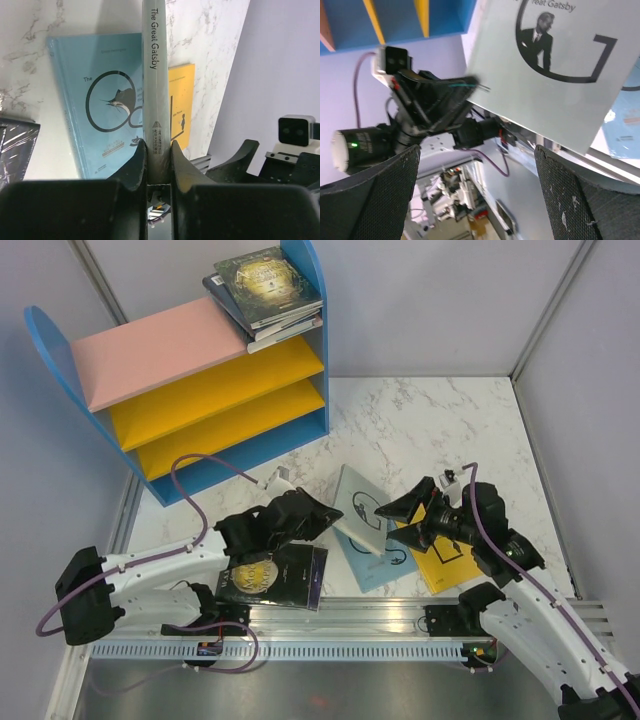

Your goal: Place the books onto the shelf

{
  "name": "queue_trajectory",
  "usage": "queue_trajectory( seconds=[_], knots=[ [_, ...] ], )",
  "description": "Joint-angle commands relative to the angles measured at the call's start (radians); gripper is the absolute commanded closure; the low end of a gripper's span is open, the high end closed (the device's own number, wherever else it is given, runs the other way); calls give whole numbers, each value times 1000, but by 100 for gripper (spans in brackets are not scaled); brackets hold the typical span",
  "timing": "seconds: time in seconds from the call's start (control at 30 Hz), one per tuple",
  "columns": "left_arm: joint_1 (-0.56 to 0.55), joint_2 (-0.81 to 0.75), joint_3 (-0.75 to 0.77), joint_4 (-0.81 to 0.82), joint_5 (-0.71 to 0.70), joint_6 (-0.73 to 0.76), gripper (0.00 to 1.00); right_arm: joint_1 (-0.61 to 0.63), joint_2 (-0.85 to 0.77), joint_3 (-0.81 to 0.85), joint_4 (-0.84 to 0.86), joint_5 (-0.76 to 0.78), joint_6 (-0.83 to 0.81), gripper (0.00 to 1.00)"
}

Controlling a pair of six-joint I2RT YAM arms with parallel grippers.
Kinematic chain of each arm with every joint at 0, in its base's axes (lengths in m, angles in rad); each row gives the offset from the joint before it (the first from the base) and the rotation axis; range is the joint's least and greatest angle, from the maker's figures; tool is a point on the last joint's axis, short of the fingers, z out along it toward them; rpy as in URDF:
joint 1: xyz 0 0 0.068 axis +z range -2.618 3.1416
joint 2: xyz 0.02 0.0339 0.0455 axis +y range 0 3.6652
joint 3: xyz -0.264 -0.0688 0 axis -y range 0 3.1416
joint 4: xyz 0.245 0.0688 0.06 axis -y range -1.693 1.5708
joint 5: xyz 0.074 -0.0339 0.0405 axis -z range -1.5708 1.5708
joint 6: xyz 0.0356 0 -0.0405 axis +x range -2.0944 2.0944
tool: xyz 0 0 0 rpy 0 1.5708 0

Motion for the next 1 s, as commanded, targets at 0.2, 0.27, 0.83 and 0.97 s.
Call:
queue_trajectory(
  seconds=[0.2,0.27,0.83,0.97],
  knots=[
    [13,-21,194,-64,-15,-21,98,5,46,60,73,88,218,2],
    [13,-14,213,-92,-25,-20,98,4,55,122,-99,142,150,2],
    [32,-155,229,-150,-96,-168,98,5,10,-8,-69,205,311,2],
    [32,-187,180,-129,-108,-251,98,8,78,-8,81,216,355,2]
  ],
)
